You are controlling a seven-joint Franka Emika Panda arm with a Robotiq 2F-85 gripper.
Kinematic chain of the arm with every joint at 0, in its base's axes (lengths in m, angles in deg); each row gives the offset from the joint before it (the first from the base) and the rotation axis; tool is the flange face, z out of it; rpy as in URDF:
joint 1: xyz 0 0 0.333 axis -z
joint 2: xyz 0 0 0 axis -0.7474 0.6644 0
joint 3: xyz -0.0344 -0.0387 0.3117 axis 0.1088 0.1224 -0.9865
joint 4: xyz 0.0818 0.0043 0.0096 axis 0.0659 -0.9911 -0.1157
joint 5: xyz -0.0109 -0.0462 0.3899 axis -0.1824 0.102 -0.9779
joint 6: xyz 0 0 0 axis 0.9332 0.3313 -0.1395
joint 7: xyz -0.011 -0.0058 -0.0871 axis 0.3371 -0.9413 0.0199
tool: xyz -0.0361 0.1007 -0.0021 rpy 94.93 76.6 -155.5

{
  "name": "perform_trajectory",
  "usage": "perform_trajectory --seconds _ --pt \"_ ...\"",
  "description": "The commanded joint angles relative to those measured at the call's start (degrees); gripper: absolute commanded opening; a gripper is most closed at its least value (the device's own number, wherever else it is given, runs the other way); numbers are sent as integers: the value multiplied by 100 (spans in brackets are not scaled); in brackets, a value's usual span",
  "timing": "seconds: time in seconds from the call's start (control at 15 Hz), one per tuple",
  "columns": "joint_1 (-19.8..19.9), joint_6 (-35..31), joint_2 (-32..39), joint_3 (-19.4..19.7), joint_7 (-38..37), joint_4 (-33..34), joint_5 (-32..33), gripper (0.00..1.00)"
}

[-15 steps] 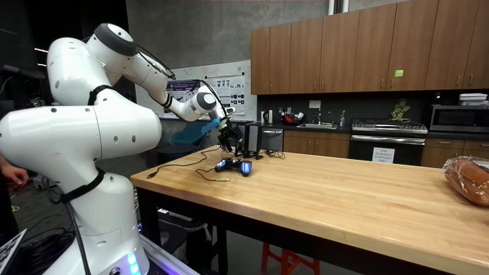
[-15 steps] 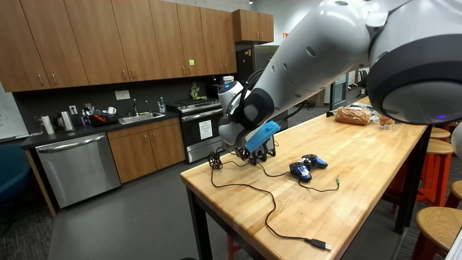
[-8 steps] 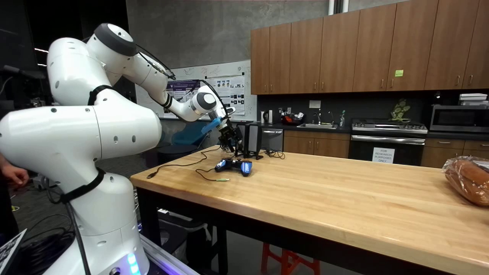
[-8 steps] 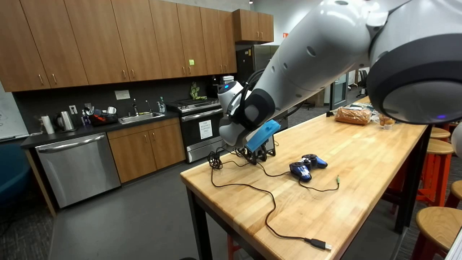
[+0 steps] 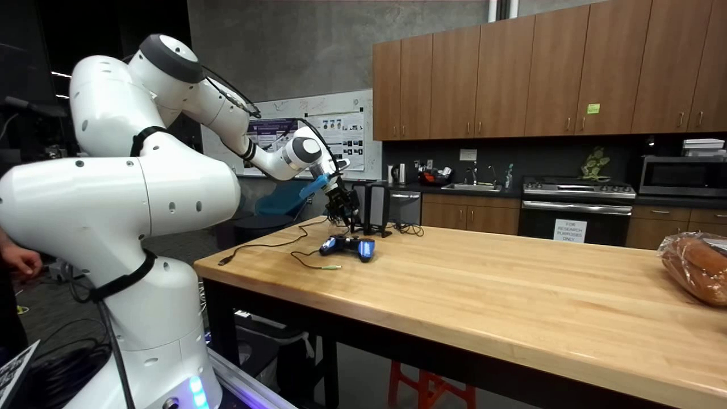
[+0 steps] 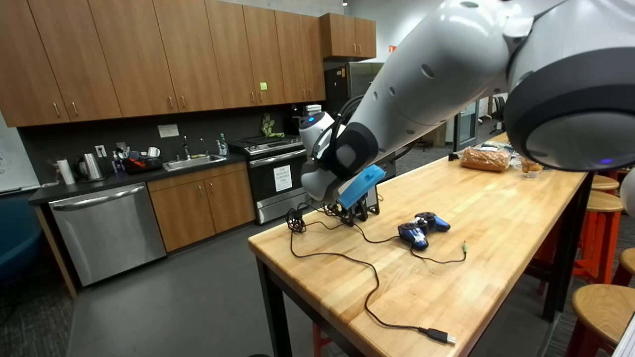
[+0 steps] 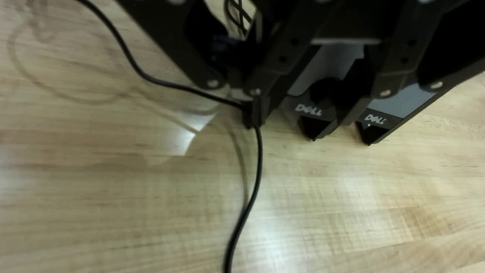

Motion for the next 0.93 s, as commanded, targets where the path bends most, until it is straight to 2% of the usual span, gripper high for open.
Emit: perform_trajectory --seconds 0.0,0.27,0.4,0.6,0.87 --pt "-52 80 54 67 116 -50 88 73" --pt "-62 40 19 92 175 -56 184 96" --pt "-61 37 3 96 210 -53 251 100" --pt "-64 42 -6 107 290 -53 376 99" --pt "-61 39 -2 107 373 -56 495 84"
